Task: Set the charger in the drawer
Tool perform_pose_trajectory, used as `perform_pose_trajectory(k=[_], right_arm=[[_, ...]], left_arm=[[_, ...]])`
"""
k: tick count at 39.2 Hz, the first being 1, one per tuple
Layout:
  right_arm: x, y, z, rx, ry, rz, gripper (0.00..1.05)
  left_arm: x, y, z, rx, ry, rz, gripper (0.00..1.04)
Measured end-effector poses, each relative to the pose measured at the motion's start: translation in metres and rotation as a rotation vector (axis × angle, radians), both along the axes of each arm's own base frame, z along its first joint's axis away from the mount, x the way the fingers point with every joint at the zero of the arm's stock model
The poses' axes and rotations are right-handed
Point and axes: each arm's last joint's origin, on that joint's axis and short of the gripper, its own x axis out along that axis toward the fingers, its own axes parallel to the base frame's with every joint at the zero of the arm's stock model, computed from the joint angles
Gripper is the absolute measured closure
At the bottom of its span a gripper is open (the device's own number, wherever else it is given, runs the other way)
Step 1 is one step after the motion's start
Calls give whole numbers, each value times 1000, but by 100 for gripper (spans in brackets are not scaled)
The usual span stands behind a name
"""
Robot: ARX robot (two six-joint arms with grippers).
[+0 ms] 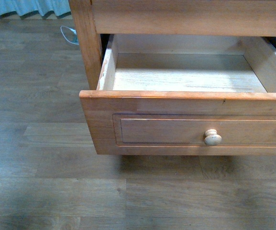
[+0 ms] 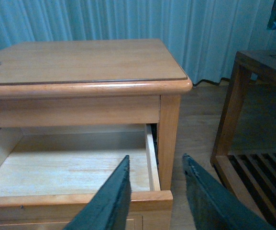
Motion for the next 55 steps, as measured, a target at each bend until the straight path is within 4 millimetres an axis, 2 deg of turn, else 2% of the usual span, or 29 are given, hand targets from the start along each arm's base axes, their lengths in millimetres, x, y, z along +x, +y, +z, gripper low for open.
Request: perform_pose_trajectory(k=[2,3,17,21,24,47,51,55], right_arm=[[-2,0,-3,-1,-2,0,90],[-3,0,-3,-4,-4,1,88],[-3,0,-2,-4,-10,1,21],[-3,0,-2,-3,-10,1,7],[-3,0,-2,-4,-10,0,9],[-3,0,-2,-4,-10,1,9],[-3,0,-2,-4,-10,0,9],[-3,0,-2,-4,-10,1,9]], left_arm=[[0,0,0,0,0,0,6],[0,0,0,0,0,0,6],[0,0,0,0,0,0,6],[0,0,0,0,0,0,6],[0,0,0,0,0,0,6],[0,0,0,0,0,0,6],[5,-3,-8,-16,97,118,6],[12,-10,-10,-5,150,66,6]])
